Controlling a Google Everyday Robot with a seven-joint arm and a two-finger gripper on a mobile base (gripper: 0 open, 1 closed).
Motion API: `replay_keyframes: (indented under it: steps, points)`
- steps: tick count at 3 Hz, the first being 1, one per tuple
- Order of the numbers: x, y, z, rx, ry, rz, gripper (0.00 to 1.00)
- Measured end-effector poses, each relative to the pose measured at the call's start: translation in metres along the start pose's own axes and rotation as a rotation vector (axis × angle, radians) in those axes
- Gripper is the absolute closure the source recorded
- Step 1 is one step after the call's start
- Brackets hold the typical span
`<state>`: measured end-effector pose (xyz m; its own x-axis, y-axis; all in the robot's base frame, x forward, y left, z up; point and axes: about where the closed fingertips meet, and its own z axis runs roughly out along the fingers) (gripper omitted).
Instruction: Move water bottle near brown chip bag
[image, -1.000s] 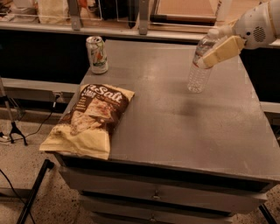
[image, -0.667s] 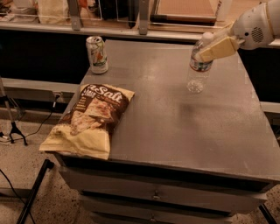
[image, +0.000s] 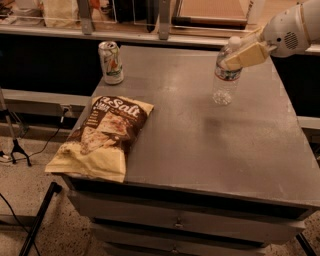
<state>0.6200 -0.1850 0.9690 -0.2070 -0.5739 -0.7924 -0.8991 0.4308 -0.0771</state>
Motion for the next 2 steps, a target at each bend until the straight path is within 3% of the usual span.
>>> replay_keyframes:
  steps: [1,2]
  points:
    - [-0.004,0.001,0.004,-0.026,-0.002,-0.018,1.0]
    - [-0.016,0.001,0.005,-0.086,-0.055,-0.004,1.0]
